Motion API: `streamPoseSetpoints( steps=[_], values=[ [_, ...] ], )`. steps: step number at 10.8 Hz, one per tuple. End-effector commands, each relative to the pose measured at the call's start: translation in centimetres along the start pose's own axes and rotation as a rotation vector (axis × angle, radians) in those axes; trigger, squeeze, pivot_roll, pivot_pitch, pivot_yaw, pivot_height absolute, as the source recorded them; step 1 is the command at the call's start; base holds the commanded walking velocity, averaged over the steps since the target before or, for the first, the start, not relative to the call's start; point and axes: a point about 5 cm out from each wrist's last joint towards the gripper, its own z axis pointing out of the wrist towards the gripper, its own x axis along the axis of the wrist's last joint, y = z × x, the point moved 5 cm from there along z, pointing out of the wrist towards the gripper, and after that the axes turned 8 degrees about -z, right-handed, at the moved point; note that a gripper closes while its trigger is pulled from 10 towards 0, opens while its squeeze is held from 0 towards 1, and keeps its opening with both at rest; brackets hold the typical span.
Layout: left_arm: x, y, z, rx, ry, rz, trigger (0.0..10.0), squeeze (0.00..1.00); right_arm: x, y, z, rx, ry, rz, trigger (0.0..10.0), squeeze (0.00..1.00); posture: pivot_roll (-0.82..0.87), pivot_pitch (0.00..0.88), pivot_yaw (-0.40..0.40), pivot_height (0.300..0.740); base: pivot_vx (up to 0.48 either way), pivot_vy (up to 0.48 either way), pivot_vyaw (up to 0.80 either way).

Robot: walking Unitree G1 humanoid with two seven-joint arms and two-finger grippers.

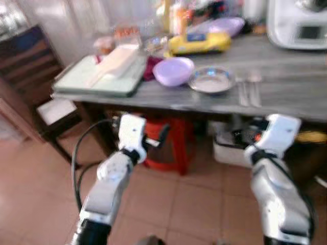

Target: Setting the table

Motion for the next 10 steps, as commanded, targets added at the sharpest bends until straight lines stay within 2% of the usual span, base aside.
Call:
streamPoseSetpoints(
  steps=[1, 2, 5, 6, 7, 10],
  values=[
    [-0.05, -0.12, -0.11, 0.001, -0.006, 0.006, 10.0, 0.0, 0.11, -0.33, 0.09, 0.004, 0.009, -0.039, 10.0, 0.0, -0.1, 0.087, 0.17, 0.74, -0.364, 0.0, 0.0],
    [-0.06, -0.1, -0.13, 0.0, -0.007, 0.007, 10.0, 0.0, 0.44, -0.45, 0.2, 0.01, 0.039, -0.081, 10.0, 0.0, -0.1, 0.087, 0.171, 0.74, -0.368, 0.0, 0.0],
    [-0.12, -0.01, -0.14, -0.004, -0.01, 0.011, 10.0, 0.0, 0.4, -0.13, 0.24, -0.015, 0.045, -0.12, 10.0, 0.0, -0.11, 0.089, 0.173, 0.74, -0.364, 0.0, 0.0],
    [-0.18, 0.09, -0.15, -0.007, -0.012, 0.011, 10.0, 0.0, -0.27, -0.28, 0.1, 0.0, -0.002, -0.084, 10.0, 0.0, -0.11, 0.09, 0.171, 0.74, -0.364, 0.0, 0.0],
    [-0.22, 0.12, -0.15, -0.008, -0.013, 0.011, 10.0, 0.0, -0.27, -0.36, 0.06, 0.006, 0.002, -0.104, 10.0, 0.0, -0.11, 0.09, 0.17, 0.74, -0.364, 0.0, 0.0],
    [-0.29, 0.09, -0.13, -0.007, -0.015, 0.012, 10.0, 0.0, -0.29, -0.49, 0.06, 0.013, 0.01, -0.12, 10.0, 0.0, -0.11, 0.09, 0.169, 0.74, -0.349, -0.255, 0.0]
  ],
)
